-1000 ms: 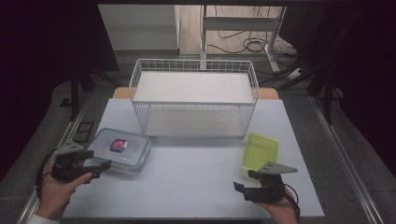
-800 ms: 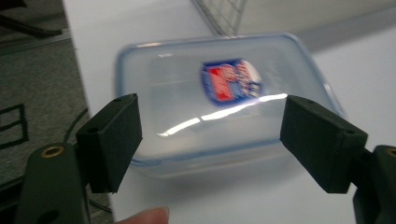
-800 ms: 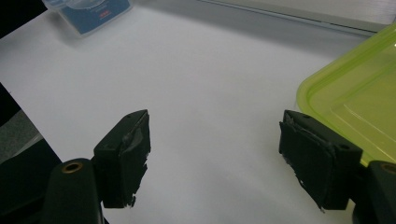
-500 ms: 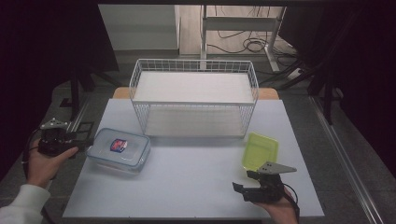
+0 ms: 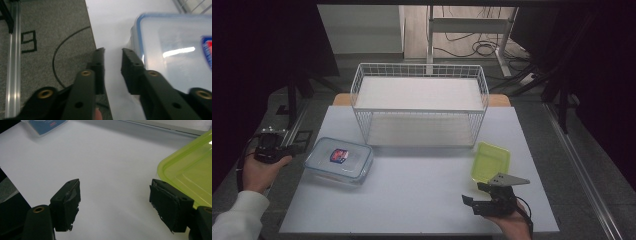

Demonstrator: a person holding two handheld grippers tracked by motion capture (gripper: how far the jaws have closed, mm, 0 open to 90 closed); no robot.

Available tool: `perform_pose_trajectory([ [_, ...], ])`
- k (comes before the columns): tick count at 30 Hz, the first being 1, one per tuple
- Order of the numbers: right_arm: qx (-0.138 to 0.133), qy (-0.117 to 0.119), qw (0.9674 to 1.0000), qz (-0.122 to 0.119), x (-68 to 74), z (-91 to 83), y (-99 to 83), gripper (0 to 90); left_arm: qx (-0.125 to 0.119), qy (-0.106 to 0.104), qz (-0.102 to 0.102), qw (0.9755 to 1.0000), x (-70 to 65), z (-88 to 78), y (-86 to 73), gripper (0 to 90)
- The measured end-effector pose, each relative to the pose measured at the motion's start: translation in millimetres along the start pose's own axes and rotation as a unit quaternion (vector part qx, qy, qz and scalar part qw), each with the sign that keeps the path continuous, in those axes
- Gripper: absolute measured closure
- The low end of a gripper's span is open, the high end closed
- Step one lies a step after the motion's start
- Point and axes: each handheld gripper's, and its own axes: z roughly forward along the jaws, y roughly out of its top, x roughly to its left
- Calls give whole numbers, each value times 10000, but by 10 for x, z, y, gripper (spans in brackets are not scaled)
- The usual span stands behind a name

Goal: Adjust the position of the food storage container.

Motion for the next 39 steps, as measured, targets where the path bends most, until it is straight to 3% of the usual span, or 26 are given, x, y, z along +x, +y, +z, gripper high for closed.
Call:
perform_pose_trajectory([
  [3,33,-6,10000,4,6,11,-5,249,195,129,84,9997,44,136,11,842],
  [6,48,-13,10000,-4,6,19,-10,249,292,79,130,9995,52,219,27,882],
  [14,56,-4,10000,1,-15,29,-24,249,433,-440,460,9970,-9,440,71,900],
  [22,47,-30,10000,44,-34,18,-26,249,469,-621,561,9954,-62,452,42,900],
  [32,42,-12,10000,18,-37,31,-9,250,445,-827,815,9922,-290,449,13,900],
  [39,35,-20,10000,5,-37,18,-10,250,441,-898,883,9911,-391,469,29,900],
])
